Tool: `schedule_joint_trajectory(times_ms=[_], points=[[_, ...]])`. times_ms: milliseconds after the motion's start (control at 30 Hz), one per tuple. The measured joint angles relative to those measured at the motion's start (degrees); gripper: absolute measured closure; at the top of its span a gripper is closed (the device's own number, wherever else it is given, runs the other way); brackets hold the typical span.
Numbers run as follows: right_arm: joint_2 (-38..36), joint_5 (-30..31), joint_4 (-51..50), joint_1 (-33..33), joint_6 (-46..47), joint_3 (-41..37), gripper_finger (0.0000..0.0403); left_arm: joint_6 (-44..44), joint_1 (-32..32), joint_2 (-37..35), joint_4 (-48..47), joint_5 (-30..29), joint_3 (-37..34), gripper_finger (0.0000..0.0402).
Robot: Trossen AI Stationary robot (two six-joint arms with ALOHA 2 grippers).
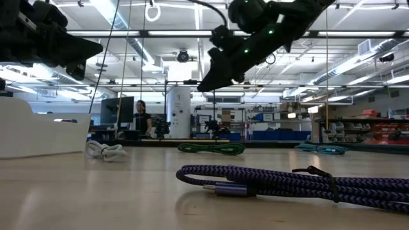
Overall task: Pick and place USB-C Cables
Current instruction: Put the green charger cable into the white bin
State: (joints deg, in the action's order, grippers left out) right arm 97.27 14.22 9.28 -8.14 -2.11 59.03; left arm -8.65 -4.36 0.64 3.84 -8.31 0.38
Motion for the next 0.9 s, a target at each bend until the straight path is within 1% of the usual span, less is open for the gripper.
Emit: schedule_joint_trajectory(times_ms=[133, 267, 367, 467, 600, 900], points=[[1.25, -0.24, -0.33, 0.17, -1.94, 2.07, 0.0286, 0.27, 0.02, 0.0, 0.01, 0.01, -0.01, 0.0381], [1.18, -0.88, -1.0, 0.13, 1.78, 3.02, 0.0286, 0.22, 0.02, 0.0, 0.04, -0.01, 0.0, 0.0381], [1.24, -1.74, -5.19, -0.3, 3.13, 3.38, 0.0286, 0.22, 0.01, 0.0, -0.25, 0.01, -0.01, 0.0381], [2.31, -3.55, -9.92, -1.07, 6.35, 3.96, 0.0283, 0.23, 0.0, 0.0, 0.05, 0.01, -0.01, 0.0381], [4.84, -5.17, -13.81, -1.44, 8.82, 3.88, 0.0278, 0.22, 0.0, 0.14, 0.21, -0.01, -0.01, 0.0381], [10.56, -6.35, -13.48, 0.74, 10.1, 3.93, 0.0275, 0.22, 0.0, 1.48, -0.85, 0.18, -0.01, 0.0381]])
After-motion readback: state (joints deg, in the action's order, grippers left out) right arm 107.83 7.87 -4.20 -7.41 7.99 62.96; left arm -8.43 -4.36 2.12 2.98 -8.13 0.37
